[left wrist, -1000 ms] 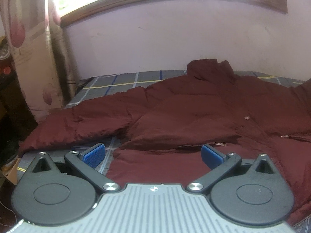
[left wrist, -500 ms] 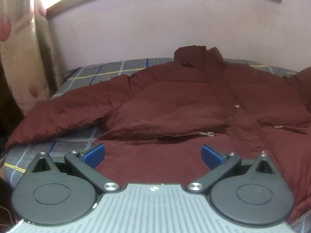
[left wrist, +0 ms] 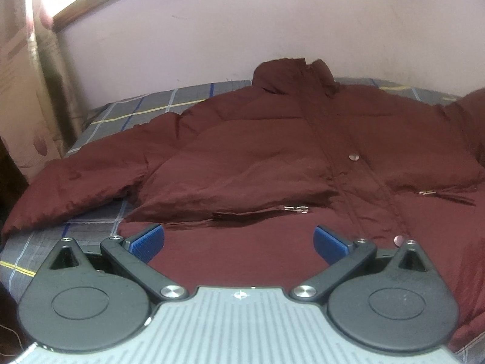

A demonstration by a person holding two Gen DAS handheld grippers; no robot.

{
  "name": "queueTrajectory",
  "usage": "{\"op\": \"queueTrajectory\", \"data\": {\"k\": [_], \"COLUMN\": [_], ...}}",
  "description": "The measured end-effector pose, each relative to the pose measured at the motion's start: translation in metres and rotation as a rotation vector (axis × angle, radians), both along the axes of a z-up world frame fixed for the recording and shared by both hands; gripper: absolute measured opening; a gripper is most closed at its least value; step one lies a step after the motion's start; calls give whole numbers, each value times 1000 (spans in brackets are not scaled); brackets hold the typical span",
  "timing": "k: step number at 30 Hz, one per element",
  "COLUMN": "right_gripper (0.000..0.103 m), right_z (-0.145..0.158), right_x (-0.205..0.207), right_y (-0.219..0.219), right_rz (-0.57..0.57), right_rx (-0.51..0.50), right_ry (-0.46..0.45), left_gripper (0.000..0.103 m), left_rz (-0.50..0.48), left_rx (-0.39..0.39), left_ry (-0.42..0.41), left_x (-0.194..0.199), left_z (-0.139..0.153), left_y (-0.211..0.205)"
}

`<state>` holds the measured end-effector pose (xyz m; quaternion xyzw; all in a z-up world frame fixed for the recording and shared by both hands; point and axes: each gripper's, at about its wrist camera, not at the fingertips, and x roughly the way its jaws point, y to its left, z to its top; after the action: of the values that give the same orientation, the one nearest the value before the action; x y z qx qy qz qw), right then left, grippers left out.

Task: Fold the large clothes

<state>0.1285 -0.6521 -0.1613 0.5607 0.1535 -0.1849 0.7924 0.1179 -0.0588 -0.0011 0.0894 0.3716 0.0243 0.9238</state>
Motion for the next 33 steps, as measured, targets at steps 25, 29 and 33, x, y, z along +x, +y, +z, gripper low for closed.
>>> {"op": "queueTrajectory", "data": {"k": [25, 29, 33], "right_gripper": [10, 9, 10], "right_z": [331, 348, 331], "right_x": [78, 118, 161], "right_y": [133, 227, 329], "right_rz": [308, 465, 629], "right_rx": [-608, -593, -525], "right_ry": [-267, -336, -366], "left_gripper": [103, 103, 103], "left_rz": [85, 101, 119], "left_rx": [-118, -142, -156], "left_ry": [14, -11, -28], "left_x": [-5, -14, -24], "left_z": [2, 8, 9], "left_y": [64, 84, 105]}}
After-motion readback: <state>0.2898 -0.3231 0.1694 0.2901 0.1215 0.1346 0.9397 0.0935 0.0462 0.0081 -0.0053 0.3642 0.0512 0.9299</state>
